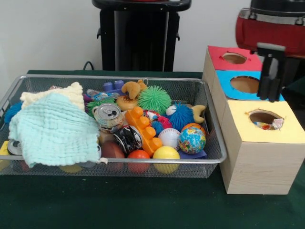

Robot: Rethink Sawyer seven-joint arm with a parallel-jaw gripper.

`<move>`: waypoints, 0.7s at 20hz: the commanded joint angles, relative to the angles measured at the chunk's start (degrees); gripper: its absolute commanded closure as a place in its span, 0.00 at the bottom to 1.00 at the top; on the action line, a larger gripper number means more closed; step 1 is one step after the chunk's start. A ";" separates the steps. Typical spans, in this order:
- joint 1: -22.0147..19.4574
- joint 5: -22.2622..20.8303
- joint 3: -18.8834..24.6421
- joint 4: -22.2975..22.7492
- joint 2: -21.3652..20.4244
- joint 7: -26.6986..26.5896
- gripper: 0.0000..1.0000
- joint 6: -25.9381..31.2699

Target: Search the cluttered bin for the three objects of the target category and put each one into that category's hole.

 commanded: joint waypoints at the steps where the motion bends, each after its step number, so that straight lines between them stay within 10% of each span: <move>1: -4.35 -4.49 2.87 -0.97 3.32 -6.28 1.00 3.95; 6: -6.39 -6.53 3.69 -1.86 3.70 -8.67 1.00 4.60; 7: -7.00 -6.99 4.30 -1.96 3.74 -8.79 0.00 5.90; 14: -8.16 -7.35 4.72 0.61 4.10 -8.14 0.00 9.47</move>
